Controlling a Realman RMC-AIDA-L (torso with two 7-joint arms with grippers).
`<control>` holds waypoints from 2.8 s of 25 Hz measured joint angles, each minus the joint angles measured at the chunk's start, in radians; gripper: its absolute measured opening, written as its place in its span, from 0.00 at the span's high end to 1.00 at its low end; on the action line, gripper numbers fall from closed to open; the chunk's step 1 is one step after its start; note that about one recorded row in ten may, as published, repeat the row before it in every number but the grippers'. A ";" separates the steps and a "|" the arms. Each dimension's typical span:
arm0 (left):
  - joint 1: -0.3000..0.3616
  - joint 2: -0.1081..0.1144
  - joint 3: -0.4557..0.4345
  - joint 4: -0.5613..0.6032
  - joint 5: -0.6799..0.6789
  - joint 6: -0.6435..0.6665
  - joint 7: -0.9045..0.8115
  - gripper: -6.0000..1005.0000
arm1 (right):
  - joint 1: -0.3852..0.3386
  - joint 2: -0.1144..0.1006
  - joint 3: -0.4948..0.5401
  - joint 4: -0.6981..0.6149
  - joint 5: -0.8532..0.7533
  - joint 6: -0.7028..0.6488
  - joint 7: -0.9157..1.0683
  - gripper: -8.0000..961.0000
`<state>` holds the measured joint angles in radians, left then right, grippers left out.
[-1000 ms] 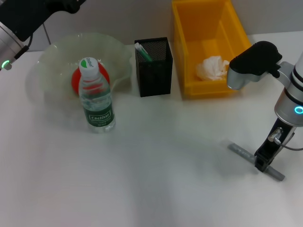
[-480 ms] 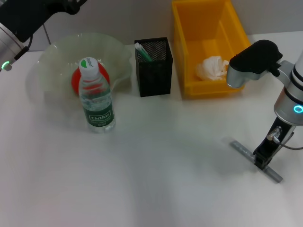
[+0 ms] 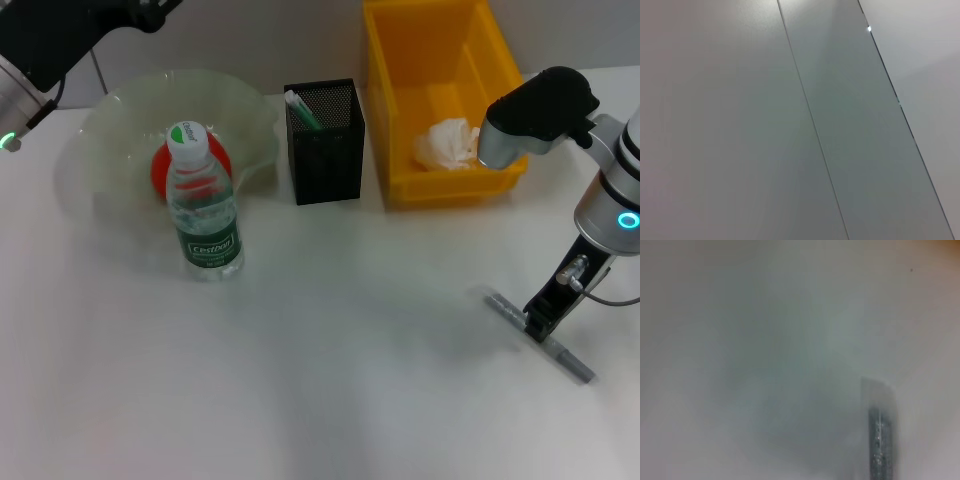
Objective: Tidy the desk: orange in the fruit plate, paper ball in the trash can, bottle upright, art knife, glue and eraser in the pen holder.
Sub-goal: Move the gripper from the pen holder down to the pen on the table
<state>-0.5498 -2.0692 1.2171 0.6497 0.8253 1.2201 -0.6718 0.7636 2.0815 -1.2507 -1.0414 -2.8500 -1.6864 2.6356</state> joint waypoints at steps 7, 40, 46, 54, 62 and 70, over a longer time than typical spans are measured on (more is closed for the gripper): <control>0.001 0.000 0.001 0.002 0.000 0.010 0.000 0.30 | -0.001 0.000 -0.008 0.005 0.003 -0.007 0.000 0.88; 0.004 0.000 -0.001 0.002 0.006 0.013 0.000 0.30 | 0.015 0.000 -0.013 0.057 -0.019 0.010 0.020 0.69; 0.004 0.000 -0.001 0.002 0.004 0.013 0.012 0.30 | 0.017 0.000 -0.013 0.057 -0.020 0.010 0.021 0.69; 0.004 0.000 0.001 0.002 0.001 0.013 0.014 0.30 | 0.020 0.000 -0.013 0.063 -0.020 0.011 0.024 0.71; 0.004 0.000 0.001 0.006 0.003 0.015 0.014 0.30 | 0.026 -0.001 -0.020 0.085 -0.020 0.014 0.025 0.73; 0.008 0.000 0.001 0.009 0.006 0.017 0.014 0.30 | 0.027 -0.002 -0.021 0.084 -0.020 0.015 0.027 0.73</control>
<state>-0.5416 -2.0693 1.2179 0.6584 0.8312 1.2376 -0.6580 0.7904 2.0800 -1.2717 -0.9573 -2.8701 -1.6717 2.6626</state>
